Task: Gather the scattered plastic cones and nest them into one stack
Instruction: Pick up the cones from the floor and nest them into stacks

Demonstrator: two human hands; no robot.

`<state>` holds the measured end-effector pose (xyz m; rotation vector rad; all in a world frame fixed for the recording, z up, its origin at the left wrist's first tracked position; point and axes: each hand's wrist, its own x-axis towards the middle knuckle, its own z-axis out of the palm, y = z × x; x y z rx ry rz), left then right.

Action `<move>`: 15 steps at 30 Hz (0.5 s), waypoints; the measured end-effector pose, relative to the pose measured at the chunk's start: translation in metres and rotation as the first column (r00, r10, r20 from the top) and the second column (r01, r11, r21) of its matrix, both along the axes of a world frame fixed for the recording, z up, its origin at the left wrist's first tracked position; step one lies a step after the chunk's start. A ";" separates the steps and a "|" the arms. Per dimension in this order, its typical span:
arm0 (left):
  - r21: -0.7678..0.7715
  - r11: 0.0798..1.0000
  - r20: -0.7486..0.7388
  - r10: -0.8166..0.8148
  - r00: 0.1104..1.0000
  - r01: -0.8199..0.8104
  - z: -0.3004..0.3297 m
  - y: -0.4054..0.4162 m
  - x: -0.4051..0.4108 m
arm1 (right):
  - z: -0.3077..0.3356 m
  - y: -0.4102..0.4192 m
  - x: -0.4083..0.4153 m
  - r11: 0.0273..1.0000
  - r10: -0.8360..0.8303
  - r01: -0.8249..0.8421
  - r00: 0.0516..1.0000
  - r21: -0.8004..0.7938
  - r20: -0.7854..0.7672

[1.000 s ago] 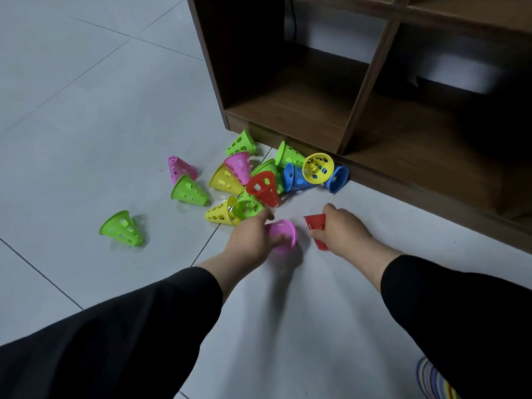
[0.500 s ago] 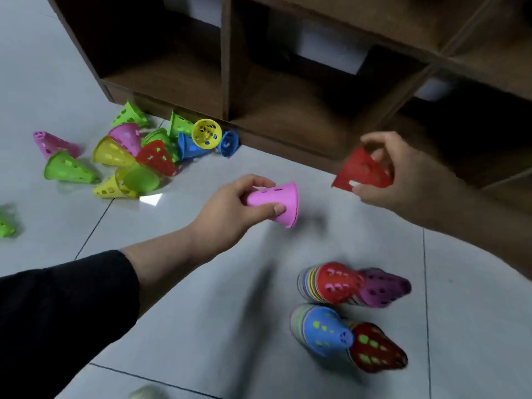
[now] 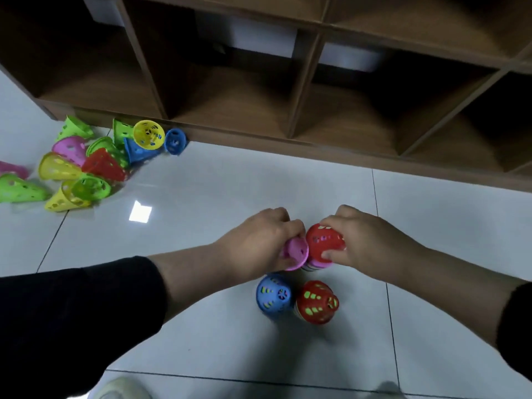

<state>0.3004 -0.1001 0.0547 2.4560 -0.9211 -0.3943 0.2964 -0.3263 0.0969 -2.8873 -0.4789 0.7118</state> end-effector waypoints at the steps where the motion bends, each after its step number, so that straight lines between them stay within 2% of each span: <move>1: 0.036 0.999 0.011 -0.012 1.000 0.012 -0.006 -0.001 -0.002 | -0.008 0.001 -0.001 1.000 -0.001 0.001 1.000 -0.003 -0.007; 4: 0.099 0.995 -0.039 0.017 0.999 -0.013 -0.018 0.008 -0.008 | -0.031 0.003 -0.010 1.000 -0.014 0.015 0.999 0.018 -0.050; 9: -0.035 0.978 -0.037 0.205 0.978 -0.207 -0.013 0.052 -0.016 | -0.030 0.013 -0.006 0.998 0.005 -0.006 1.000 0.065 0.009; 12: -0.006 0.900 -0.068 0.435 0.898 -0.436 -0.020 0.101 -0.011 | -0.012 0.042 0.018 0.983 0.007 -0.019 0.998 0.181 0.069; 15: 0.076 0.767 -0.064 0.642 0.764 -0.637 -0.035 0.168 -0.004 | -0.008 0.090 0.048 0.964 0.057 -0.077 0.995 0.253 0.088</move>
